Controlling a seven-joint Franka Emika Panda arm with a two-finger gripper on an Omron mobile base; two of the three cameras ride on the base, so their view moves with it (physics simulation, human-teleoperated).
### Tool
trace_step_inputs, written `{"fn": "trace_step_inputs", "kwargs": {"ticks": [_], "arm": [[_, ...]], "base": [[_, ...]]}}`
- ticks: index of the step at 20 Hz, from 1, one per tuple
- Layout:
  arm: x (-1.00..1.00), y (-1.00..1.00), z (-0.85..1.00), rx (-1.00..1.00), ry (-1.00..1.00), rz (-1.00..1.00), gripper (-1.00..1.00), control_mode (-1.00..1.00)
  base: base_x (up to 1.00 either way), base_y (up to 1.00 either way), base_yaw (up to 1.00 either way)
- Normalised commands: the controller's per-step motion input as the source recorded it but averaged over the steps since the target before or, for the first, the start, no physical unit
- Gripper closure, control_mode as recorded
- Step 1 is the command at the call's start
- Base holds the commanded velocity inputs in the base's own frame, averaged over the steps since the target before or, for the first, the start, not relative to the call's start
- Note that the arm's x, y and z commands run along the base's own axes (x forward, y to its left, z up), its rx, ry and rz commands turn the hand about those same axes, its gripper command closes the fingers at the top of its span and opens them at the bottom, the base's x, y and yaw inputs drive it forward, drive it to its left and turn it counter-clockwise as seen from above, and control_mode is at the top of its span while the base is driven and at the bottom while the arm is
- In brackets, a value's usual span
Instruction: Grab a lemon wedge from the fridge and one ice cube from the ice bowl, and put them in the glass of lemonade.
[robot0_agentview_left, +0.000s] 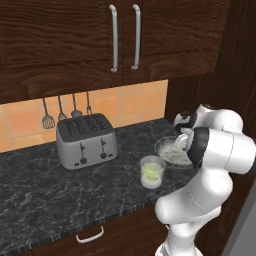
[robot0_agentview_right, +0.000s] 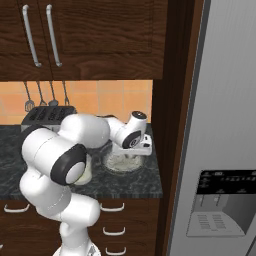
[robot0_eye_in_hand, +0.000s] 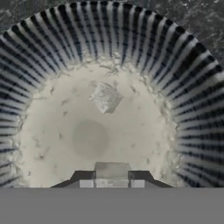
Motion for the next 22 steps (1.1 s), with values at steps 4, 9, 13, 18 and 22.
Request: {"fn": "trace_step_inputs", "kwargs": {"ticks": [4,9,13,18,22], "arm": [[-0.11,0.01,0.37,0.02,-0.13,0.0,1.0,-1.0],[-0.25,0.6,0.58,0.01,-0.02,0.02,1.0,-1.0],[-0.38,0.97,0.57,0.0,0.0,0.08,1.0,-1.0],[-0.58,0.89,0.1,0.0,0.02,0.11,1.0,-1.0],[-0.42,0.45,0.0,-0.04,0.09,0.07,1.0,-1.0]], "base": [[0.0,0.0,0.0],[0.0,0.0,0.0],[0.0,0.0,0.0],[0.0,0.0,0.0],[0.0,0.0,0.0]]}}
